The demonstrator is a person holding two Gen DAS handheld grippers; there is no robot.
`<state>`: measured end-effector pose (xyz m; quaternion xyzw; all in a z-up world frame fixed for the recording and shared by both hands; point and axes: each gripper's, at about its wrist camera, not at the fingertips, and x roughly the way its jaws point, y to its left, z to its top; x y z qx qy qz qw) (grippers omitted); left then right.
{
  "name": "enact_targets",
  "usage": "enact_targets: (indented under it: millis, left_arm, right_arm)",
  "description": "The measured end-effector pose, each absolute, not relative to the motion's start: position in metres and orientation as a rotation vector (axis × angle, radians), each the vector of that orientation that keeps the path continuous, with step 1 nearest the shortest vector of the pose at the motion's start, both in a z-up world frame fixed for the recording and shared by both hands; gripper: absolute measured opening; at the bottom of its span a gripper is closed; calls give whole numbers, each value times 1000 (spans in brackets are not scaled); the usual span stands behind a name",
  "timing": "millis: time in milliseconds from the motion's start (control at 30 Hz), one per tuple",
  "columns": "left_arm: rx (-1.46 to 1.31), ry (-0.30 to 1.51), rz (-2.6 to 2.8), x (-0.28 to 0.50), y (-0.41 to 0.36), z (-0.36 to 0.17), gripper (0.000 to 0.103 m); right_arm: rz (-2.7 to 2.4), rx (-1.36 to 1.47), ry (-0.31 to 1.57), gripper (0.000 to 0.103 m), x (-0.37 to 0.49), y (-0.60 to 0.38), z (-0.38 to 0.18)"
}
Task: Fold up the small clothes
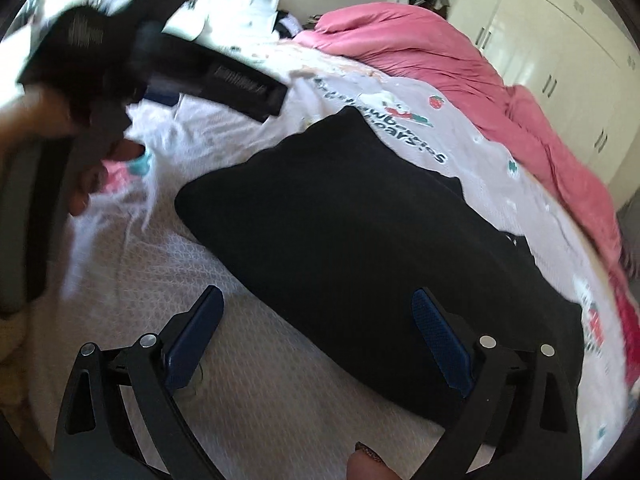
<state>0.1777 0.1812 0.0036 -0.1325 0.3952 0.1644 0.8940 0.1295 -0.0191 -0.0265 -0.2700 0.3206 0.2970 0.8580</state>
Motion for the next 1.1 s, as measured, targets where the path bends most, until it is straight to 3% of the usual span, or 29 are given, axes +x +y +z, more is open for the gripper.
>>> enact_targets:
  millis: [600,667,700,767,833,900,1100]
  left_arm:
    - [-352,858,281,208,191,4,93]
    - [-369,869,256,214,189,4,93]
    - [-380,871,245,215,188,4,93]
    - [-414,881,215,220,186,4,93]
    - [-453,901,175,226,183,2,93]
    - [-485,914,128,232,177,2,93]
    - [-598,921,-3,241,159,6,93]
  right_arm:
    - [569,-564,664,98,181,21,-35]
    - [587,-514,651,88,185,12,-28]
    - [595,-503,651,67,185,10,-26]
    - [599,-474,650,53,186,1,-21]
    - [620,-426,646,31,185,-11,-14]
    - [631,-383,630,18,182,-21,-7]
    - [618,-340,560,13,175,-46,9]
